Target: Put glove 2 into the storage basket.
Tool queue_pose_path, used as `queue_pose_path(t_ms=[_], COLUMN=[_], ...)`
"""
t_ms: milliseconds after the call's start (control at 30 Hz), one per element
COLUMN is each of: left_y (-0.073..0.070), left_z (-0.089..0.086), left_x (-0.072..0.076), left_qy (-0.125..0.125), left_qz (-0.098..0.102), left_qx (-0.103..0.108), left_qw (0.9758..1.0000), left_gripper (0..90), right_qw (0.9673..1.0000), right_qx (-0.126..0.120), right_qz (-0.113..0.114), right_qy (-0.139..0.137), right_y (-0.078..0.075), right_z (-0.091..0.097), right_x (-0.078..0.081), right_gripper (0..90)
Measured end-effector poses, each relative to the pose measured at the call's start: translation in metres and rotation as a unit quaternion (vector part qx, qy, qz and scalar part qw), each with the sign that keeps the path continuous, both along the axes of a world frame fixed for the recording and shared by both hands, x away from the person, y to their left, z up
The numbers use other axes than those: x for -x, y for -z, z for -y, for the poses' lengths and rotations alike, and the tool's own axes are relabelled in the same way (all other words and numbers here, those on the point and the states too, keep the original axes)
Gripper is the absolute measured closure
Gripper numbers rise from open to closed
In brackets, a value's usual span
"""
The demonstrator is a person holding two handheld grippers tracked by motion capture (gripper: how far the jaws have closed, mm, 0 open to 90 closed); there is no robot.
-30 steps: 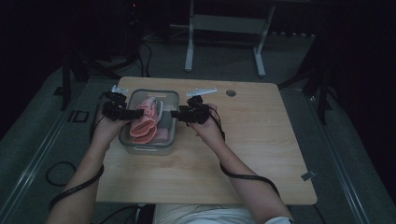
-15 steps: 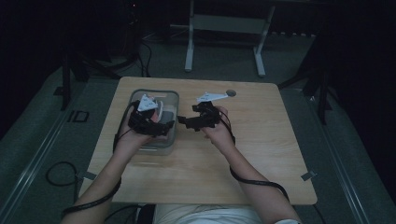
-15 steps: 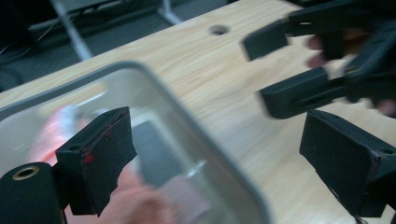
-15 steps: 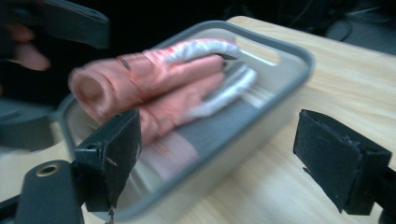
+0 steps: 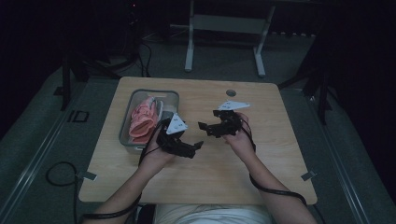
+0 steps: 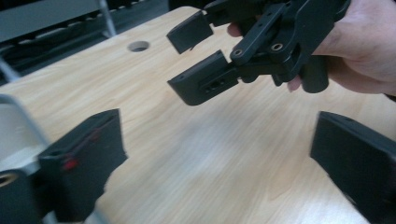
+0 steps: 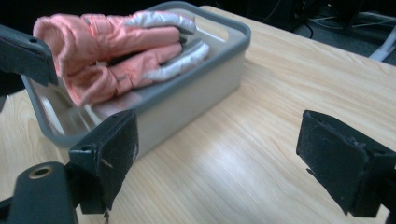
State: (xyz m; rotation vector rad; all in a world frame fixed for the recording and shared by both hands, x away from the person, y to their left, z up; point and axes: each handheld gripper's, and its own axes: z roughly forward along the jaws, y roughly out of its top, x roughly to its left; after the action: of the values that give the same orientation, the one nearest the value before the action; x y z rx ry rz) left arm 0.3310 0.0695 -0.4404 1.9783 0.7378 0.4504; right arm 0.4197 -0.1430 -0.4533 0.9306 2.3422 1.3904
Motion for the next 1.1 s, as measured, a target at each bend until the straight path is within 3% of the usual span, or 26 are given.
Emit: queue_pose_path(t_ms=[300,567,867,1100], left_y=[0.020,0.045,0.062,0.073], left_z=[0.021,0.038,0.047,0.050], left_x=[0.000,0.006,0.011,0.012], left_qy=[0.024,0.063,0.093,0.099], left_qz=[-0.006,-0.010,-0.009,-0.011], left_qx=[-0.004,-0.006,-0.007,-0.010], left_qw=[0.9997,0.9980,0.9956,0.9949], left_gripper=[1.8,1.8,1.8,1.8], right_qw=[0.9999,0.9997,0.9992,0.9990], right_qx=[0.009,0.020,0.036,0.042], right_qz=[-0.001,-0.009,-0.009,-0.008], right_qy=[0.008,0.014,0.014,0.013], right_y=[0.016,0.033,0.052,0.064], right_z=[0.026,0.045,0.063,0.073], right_x=[0.011,0.020,0.033,0.043], right_gripper=[13.3,13.3,13.3,13.3])
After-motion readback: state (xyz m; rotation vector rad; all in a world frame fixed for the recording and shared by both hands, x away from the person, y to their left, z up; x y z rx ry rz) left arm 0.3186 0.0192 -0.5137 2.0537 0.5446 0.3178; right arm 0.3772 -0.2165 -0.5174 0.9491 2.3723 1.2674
